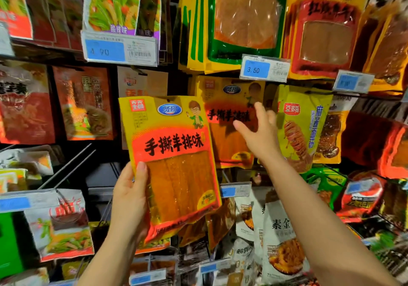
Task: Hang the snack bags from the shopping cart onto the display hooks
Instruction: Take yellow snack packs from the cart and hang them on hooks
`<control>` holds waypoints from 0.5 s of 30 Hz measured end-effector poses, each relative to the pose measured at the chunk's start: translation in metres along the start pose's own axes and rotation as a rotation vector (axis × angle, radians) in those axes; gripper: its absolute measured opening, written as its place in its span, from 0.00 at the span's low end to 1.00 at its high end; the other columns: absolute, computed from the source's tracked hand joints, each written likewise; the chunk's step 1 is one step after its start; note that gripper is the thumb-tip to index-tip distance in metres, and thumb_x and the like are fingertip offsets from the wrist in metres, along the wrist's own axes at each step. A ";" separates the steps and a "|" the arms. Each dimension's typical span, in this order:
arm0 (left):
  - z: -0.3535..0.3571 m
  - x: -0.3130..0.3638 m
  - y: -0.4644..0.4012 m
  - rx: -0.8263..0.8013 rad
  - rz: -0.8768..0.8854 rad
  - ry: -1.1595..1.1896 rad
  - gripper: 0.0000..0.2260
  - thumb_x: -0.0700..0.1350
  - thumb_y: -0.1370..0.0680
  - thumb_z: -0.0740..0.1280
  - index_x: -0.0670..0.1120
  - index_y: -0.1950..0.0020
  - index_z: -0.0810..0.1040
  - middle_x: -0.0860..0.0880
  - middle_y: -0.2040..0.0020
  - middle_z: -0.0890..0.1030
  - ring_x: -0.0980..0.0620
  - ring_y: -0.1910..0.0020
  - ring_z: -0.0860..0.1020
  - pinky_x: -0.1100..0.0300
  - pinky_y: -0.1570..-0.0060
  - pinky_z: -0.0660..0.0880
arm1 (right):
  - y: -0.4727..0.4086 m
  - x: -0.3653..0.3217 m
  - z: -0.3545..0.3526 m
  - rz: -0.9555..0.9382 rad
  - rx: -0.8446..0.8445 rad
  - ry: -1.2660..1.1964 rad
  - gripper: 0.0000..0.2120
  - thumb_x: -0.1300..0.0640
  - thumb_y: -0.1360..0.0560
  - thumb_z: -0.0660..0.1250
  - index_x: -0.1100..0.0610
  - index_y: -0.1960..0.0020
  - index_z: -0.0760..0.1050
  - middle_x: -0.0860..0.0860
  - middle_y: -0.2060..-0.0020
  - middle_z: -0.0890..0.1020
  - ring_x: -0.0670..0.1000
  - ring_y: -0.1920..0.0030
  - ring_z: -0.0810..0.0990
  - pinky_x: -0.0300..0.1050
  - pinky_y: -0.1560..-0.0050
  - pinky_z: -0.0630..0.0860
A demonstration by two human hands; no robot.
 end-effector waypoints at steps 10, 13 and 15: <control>0.075 -0.024 0.010 -0.255 -0.152 0.045 0.11 0.50 0.25 0.62 0.48 0.48 0.79 0.47 0.53 0.85 0.49 0.56 0.82 0.54 0.58 0.81 | 0.065 0.002 -0.025 0.032 -0.264 -0.950 0.34 0.72 0.33 0.68 0.48 0.33 0.70 0.50 0.41 0.79 0.49 0.47 0.83 0.45 0.57 0.81; 0.078 -0.023 0.007 -0.286 -0.110 -0.028 0.10 0.51 0.25 0.63 0.51 0.50 0.81 0.48 0.53 0.84 0.49 0.53 0.79 0.51 0.53 0.76 | 0.060 0.010 -0.032 0.081 -0.181 -0.940 0.33 0.76 0.31 0.67 0.48 0.33 0.71 0.51 0.43 0.81 0.50 0.49 0.84 0.46 0.59 0.82; 0.075 -0.019 0.004 -0.280 -0.055 -0.074 0.11 0.49 0.26 0.64 0.51 0.46 0.80 0.49 0.52 0.83 0.52 0.52 0.79 0.54 0.52 0.76 | 0.055 0.013 -0.035 0.071 -0.121 -0.944 0.33 0.76 0.31 0.67 0.47 0.34 0.72 0.53 0.39 0.79 0.50 0.47 0.83 0.47 0.57 0.82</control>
Point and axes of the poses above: each hand's wrist, its own y-axis away from the middle knuckle, its own z-axis out of the palm, x = y × z, the point moved 4 cm from there along -y, towards the middle knuckle
